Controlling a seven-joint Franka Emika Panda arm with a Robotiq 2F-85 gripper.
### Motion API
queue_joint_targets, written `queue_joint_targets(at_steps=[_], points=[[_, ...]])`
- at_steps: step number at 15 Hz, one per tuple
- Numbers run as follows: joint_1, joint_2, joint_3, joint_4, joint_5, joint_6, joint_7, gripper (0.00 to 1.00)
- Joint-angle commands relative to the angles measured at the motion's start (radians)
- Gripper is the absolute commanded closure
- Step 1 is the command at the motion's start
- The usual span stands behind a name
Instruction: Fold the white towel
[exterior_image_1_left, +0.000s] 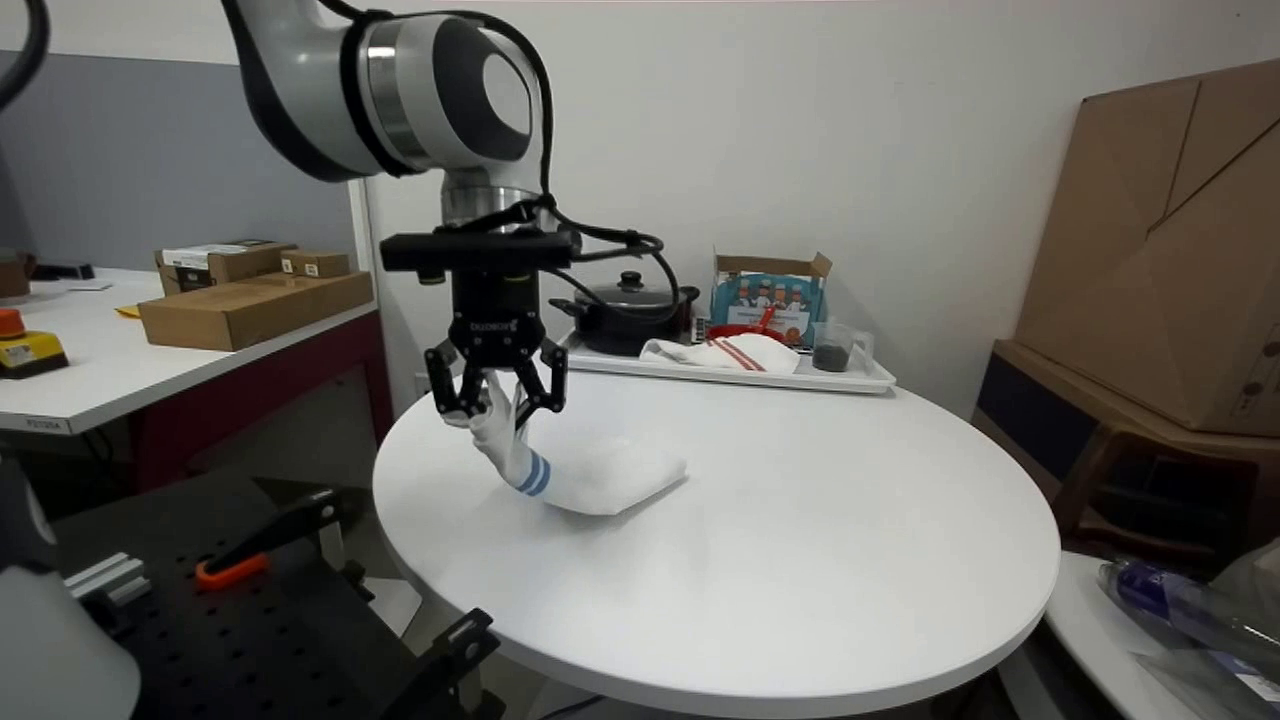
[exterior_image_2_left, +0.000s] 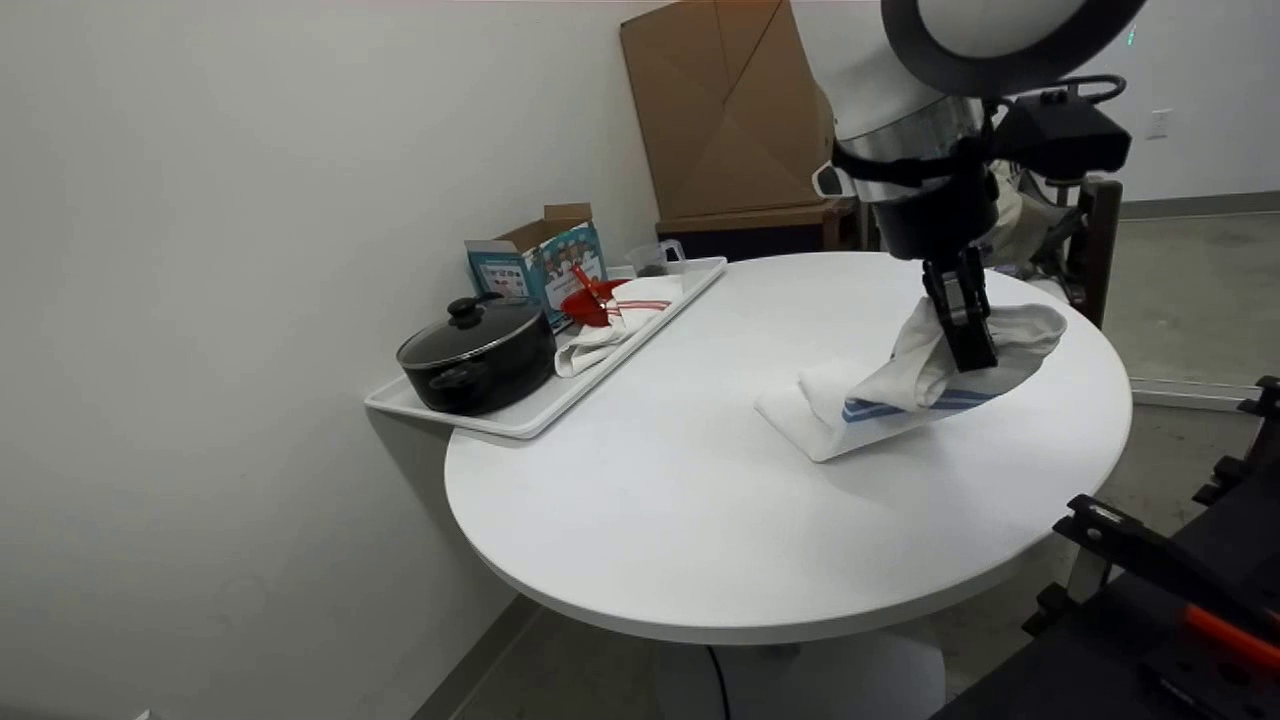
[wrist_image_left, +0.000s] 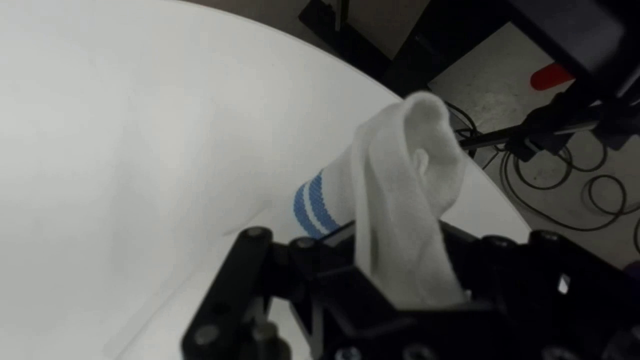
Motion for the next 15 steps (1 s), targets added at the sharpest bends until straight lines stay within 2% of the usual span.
queue_joint_targets(at_steps=[1, 4, 8, 12, 15], points=[[0.015, -0.134, 0.024, -0.002, 0.088, -0.154, -0.084, 0.91], [0.023, -0.205, 0.025, -0.009, 0.103, -0.237, -0.094, 0.92], [0.015, -0.177, 0.017, 0.069, 0.083, -0.341, -0.083, 0.92], [-0.007, -0.113, -0.013, 0.204, 0.119, -0.452, -0.114, 0.92], [-0.049, -0.015, -0.061, 0.377, 0.179, -0.529, -0.127, 0.92]])
